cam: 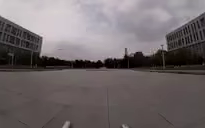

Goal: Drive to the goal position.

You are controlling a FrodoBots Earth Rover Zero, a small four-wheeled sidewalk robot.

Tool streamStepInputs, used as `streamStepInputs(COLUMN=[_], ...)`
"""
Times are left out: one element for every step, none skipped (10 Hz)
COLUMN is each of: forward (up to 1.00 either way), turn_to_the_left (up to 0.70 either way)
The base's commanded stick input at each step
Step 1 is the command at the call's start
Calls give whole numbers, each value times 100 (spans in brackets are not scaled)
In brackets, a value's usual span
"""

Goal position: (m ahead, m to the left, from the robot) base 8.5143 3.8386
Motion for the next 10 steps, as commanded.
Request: streamStepInputs(forward=[70, 70, 70, 70, 70, 70, 70, 70, 70, 70], turn_to_the_left=[0, 0, 0, 0, 0, 0, 0, 0, 0, 0])
